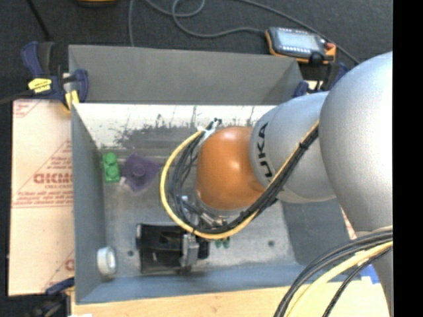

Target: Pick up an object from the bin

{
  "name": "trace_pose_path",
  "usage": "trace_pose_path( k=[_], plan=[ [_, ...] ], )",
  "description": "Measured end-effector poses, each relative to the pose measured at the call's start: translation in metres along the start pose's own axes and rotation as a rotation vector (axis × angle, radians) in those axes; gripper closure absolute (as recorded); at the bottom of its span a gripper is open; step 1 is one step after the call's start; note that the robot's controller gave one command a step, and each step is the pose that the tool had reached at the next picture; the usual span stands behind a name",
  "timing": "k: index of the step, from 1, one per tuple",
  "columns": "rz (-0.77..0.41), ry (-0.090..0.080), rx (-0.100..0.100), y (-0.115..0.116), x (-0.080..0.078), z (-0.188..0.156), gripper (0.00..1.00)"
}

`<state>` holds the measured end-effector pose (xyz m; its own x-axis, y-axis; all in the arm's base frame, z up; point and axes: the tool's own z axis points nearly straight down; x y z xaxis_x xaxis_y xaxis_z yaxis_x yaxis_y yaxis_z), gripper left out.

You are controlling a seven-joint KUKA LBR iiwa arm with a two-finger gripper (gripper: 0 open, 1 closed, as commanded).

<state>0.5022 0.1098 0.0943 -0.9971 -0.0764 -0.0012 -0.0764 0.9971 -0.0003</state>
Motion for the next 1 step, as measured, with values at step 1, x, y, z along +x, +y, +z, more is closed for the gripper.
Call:
trace_pose_path(
  k=[1],
  plan=[
    [0.146, 0.003, 0.000, 0.0040, 0.0047, 0.0013, 0.00]
  ],
)
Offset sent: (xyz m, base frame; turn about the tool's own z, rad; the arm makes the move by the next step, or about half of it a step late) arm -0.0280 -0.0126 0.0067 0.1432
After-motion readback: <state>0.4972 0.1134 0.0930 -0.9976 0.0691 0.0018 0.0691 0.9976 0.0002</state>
